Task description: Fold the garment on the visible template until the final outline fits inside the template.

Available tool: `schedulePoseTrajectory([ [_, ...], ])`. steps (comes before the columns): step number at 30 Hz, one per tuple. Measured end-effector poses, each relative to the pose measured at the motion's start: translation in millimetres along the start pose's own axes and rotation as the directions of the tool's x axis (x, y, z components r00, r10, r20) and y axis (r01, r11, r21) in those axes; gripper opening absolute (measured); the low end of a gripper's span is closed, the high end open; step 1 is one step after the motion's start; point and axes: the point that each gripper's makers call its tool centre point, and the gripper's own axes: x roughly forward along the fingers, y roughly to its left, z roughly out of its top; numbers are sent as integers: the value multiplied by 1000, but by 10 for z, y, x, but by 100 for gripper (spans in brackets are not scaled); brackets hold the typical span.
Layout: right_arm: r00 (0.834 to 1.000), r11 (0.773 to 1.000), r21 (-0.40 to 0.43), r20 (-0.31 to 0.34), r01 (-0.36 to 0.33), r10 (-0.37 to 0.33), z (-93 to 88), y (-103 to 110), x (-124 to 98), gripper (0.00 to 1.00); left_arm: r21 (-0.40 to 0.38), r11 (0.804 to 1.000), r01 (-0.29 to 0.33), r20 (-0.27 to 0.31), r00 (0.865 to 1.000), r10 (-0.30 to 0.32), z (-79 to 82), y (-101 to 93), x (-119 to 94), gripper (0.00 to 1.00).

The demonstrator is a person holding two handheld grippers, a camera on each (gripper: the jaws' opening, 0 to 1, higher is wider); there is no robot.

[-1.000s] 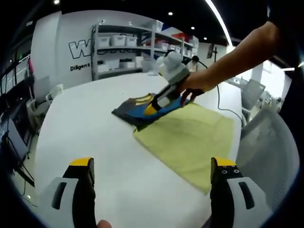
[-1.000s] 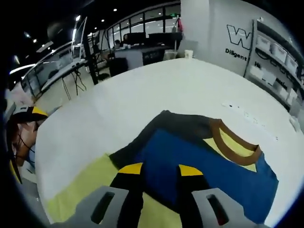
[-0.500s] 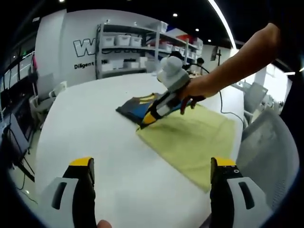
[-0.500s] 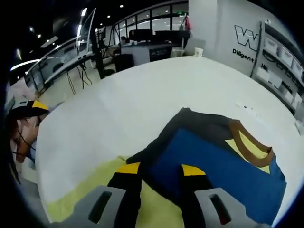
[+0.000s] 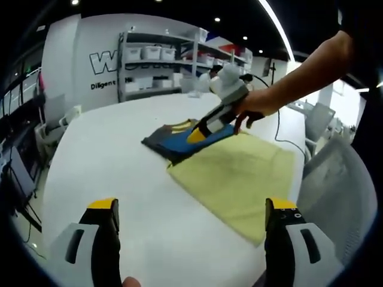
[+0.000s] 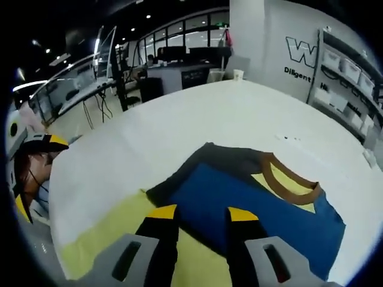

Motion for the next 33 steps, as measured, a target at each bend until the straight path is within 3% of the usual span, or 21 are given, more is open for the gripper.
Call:
schedulePoseTrajectory([
  [4, 1000, 999, 47, 29, 10, -11, 17, -85, -129, 27, -2, 1000, 6, -2, 1000, -6, -24, -57, 36, 98],
  [10, 999, 1000, 31, 54, 6, -8, 48, -140, -276, 34, 8, 1000, 19, -11, 1000, -19, -49, -124, 36, 98],
  [16, 997, 999, 45, 73, -20, 16, 20, -157, -350, 52, -2, 1000, 13, 1, 1000, -13, -19, -134, 51, 98],
  [21, 996, 999, 33, 82, -28, 25, -48, -191, -494, 57, 1, 1000, 21, 5, 1000, -21, -3, -197, 101, 99],
  [28, 992, 997, 66, 123, -29, 21, 10, -346, -708, 63, 19, 999, 33, 3, 999, -33, 67, -247, 136, 99],
  [33, 990, 999, 42, 141, -21, 15, 18, -443, -886, 67, 38, 999, 35, 4, 999, -36, 117, -257, 143, 99],
])
